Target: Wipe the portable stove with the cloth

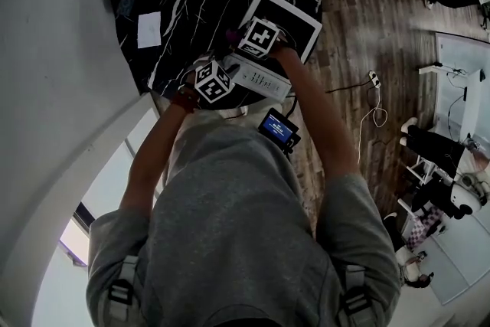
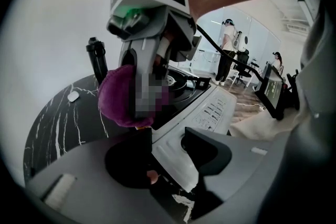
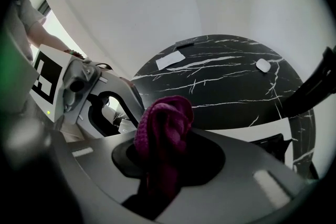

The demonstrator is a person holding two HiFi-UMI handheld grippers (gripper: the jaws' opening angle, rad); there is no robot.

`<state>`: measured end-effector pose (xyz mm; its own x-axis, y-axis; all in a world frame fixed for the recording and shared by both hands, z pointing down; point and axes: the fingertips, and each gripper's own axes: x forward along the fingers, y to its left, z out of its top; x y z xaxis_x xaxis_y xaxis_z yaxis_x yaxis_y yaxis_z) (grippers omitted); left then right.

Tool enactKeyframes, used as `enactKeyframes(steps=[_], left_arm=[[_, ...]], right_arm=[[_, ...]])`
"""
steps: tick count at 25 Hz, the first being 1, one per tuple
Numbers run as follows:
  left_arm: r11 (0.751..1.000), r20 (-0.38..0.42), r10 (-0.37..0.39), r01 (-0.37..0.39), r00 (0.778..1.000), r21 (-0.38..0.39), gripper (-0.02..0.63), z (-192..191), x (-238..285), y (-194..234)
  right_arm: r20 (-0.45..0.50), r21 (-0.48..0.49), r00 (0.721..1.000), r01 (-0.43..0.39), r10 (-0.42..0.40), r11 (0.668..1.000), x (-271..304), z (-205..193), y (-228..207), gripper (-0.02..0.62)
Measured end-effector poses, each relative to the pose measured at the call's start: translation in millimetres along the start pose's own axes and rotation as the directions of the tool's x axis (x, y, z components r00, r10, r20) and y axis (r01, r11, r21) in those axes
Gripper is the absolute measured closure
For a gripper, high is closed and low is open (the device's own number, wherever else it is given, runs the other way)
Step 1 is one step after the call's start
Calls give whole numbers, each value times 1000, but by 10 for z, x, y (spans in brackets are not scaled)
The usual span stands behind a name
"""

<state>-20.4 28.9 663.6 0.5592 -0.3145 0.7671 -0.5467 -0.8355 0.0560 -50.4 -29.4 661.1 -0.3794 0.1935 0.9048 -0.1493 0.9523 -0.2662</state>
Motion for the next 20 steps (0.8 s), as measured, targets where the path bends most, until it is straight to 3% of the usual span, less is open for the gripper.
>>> enactKeyframes(steps=[2, 4, 7, 9, 12, 14, 17, 20], left_arm=[[1000, -3, 1, -1, 1000, -3, 408, -6, -5, -8], [1000, -6, 2, -2, 1000, -7, 408, -8, -11, -4], [1000, -7, 4, -4, 1000, -8, 408, 9, -18, -1], [1000, -12, 1, -1, 1000, -8, 408, 11, -24, -14], [1000, -20, 1, -1, 1000, -6, 408, 29, -27, -10], [1000, -28, 1, -1, 1000, -5, 408, 45, -27, -10], [1000, -37, -2, 2, 999, -4, 408, 58, -27, -18], [1000, -45, -4, 4, 999, 2, 408, 59, -23, -19]], right_arm=[[74, 4, 996, -45, 45, 999, -27, 12, 64, 469], [207, 17, 977, -63, 58, 998, -225, 77, 53, 466], [425, 89, 905, -19, -21, 996, -798, 83, -174, 465], [488, 141, 865, 51, -114, 989, -1183, -98, -415, 465], [461, 222, 842, 195, -279, 955, -1592, -576, -888, 465], [399, 270, 844, 266, -359, 925, -1718, -933, -1179, 465], [252, 283, 884, 321, -393, 904, -1647, -1415, -1450, 465], [138, 254, 929, 302, -344, 919, -1434, -1675, -1526, 465]])
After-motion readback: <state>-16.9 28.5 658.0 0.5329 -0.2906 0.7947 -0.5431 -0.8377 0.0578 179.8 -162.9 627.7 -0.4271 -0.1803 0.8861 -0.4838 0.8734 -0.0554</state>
